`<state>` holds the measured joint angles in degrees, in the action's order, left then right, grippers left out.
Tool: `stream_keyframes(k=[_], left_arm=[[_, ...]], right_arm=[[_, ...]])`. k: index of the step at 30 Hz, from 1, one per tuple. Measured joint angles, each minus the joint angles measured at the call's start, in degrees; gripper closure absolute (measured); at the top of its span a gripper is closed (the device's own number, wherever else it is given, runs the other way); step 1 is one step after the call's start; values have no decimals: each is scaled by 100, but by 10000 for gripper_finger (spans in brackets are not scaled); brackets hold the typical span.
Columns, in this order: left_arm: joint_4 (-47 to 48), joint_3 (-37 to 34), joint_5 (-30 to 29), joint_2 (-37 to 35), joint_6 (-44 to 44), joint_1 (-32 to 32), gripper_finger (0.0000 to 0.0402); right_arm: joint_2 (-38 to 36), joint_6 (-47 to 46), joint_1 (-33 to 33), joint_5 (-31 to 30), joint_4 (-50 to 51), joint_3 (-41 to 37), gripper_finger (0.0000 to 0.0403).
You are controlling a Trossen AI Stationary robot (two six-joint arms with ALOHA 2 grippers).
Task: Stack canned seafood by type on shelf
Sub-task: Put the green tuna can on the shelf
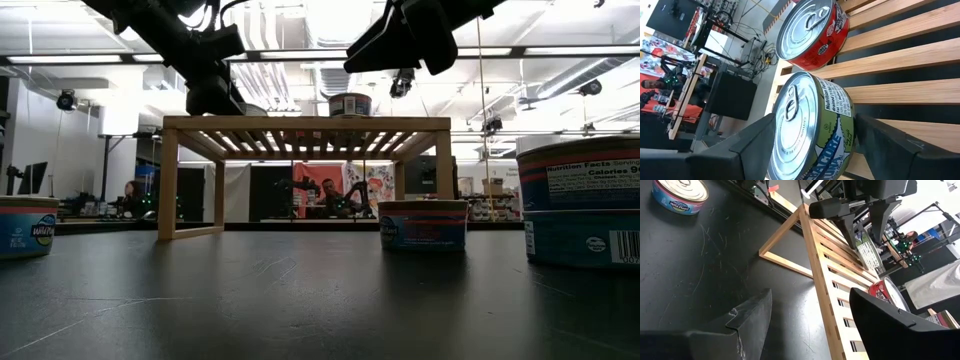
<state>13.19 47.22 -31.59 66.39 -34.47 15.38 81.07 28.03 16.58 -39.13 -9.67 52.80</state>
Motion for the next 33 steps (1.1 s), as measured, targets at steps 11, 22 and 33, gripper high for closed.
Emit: stream_keyframes(k=[11,22,33], left_arm=[[-5,-13,-80,-84,-188,-7,98],[-13,-20,-129,-593,-177,-173,97],[-39,-20,-834,-1149,1350,66,165]], right_arm=[[-1,-61,0,0,0,0,137],[1,-120,0,1,2,0,138],[-1,4,0,0,2,0,155]])
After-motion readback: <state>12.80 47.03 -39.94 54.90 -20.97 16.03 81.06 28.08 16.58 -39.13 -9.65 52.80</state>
